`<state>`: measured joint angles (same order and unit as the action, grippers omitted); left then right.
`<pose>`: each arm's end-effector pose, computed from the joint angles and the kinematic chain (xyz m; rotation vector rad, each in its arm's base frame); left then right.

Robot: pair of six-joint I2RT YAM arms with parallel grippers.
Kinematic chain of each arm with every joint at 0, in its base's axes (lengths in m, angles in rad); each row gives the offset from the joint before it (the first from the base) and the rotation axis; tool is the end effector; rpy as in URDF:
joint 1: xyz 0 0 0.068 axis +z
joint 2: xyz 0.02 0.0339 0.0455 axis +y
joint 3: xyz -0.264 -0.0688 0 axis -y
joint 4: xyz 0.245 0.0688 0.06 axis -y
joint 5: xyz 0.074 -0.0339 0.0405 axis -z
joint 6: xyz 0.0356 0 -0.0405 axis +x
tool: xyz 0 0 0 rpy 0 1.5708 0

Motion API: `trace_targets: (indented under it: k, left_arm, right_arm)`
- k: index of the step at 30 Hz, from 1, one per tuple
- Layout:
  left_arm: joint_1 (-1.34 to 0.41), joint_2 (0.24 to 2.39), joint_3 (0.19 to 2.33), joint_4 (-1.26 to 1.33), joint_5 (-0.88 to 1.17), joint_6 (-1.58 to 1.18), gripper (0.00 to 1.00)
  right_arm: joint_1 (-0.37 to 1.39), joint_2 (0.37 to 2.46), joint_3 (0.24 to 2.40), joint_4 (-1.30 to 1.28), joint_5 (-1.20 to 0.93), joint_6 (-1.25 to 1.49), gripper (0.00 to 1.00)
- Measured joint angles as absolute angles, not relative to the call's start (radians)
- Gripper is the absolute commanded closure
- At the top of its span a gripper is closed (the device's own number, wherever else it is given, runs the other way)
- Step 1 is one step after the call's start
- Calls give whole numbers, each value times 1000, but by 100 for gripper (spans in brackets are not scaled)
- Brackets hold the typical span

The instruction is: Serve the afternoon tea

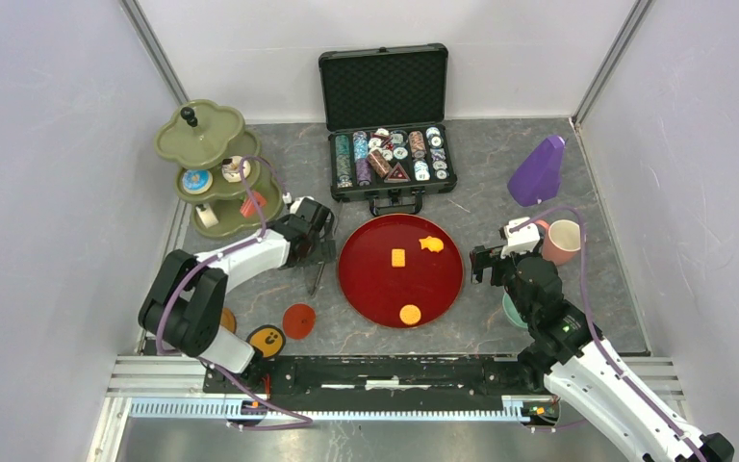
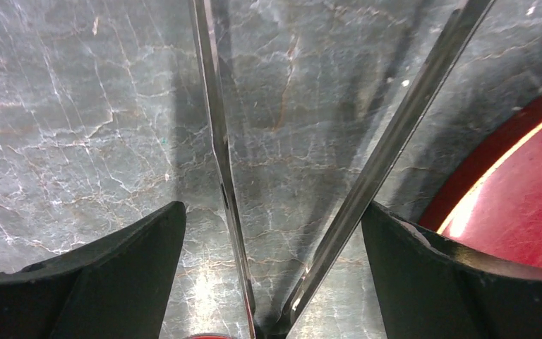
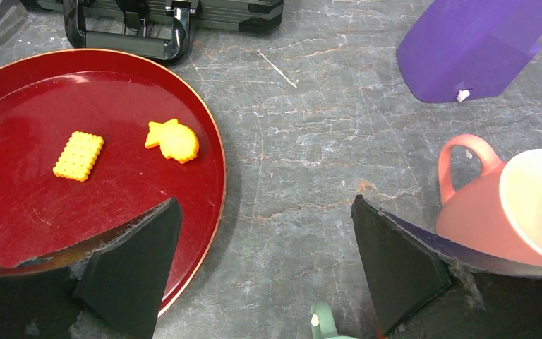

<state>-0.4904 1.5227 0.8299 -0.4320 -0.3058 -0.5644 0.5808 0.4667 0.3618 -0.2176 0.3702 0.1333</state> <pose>0.2527 -0.1228 0.1695 -0.1874 2.6008 0.0496 0.1206 0.0638 0.2323 -0.1678 1.8656 0.1416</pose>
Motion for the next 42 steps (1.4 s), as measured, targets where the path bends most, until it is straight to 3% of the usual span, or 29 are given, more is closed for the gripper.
trace_targets:
  k: [7, 17, 22, 30, 42]
  left_arm:
    - [-490, 1536, 796, -382, -310, -590, 7]
    - [-490, 1548, 801, -352, -359, -590, 27]
    - [-490, 1420, 802, -438, -368, -588, 35]
    - [-490, 1122, 917, -688, -327, -555, 38]
    - [-501, 1071, 1166, -1058, -17, -417, 36]
  right_arm:
    - [581, 467, 362, -218, 370, 133, 2]
    - [581, 466, 362, -218, 370, 133, 2]
    - [581, 468, 362, -218, 370, 133, 2]
    - [581, 465, 362, -217, 371, 133, 2]
    - [581, 476, 362, -218, 371, 133, 2]
